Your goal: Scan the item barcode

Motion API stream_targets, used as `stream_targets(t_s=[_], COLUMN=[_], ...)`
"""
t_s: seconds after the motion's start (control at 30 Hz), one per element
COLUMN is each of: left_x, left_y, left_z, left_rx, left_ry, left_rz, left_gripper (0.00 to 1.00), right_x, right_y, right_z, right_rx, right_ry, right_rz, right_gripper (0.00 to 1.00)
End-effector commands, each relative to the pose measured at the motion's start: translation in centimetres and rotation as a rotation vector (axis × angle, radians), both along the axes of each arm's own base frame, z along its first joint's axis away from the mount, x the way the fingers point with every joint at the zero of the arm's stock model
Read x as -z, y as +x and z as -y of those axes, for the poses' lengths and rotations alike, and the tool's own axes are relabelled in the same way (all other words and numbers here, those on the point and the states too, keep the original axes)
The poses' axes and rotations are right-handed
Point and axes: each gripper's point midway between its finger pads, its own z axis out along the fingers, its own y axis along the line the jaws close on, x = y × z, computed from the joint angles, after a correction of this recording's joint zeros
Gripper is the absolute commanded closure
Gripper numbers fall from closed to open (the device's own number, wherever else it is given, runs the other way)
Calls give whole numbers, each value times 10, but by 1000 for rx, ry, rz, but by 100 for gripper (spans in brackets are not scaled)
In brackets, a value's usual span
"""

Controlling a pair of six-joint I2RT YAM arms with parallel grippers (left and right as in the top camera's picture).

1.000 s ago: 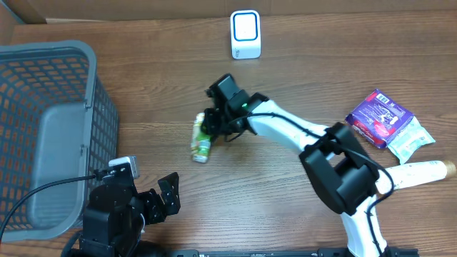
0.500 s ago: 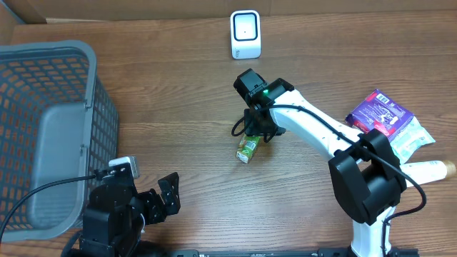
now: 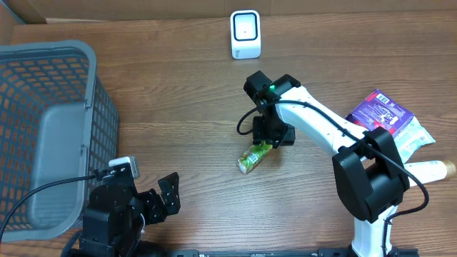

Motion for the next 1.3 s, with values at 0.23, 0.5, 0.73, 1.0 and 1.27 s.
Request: stream_targets(t_s=[0.23, 0.5, 0.73, 1.0, 1.27], left_x=[-1, -1, -1, -1, -1], left_y=[0, 0, 0, 0, 0], left_z=[-2, -2, -2, -2, -2], left_rx=[-8, -8, -8, -8, -8], left_ry=[8, 8, 8, 8, 8], left_rz=[9, 9, 9, 9, 9], left_gripper=[0, 0, 0, 0, 0], right_x=[-44, -22, -19, -19, -23], right_y=[29, 50, 39, 25, 3], right_z=[-13, -16, -9, 28, 29], right_rx=[-443, -647, -615, -422, -349], right_ry=[85, 162, 310, 267, 307], right_rz=[164, 197, 107, -27, -130], right_gripper=[30, 23, 34, 43, 49])
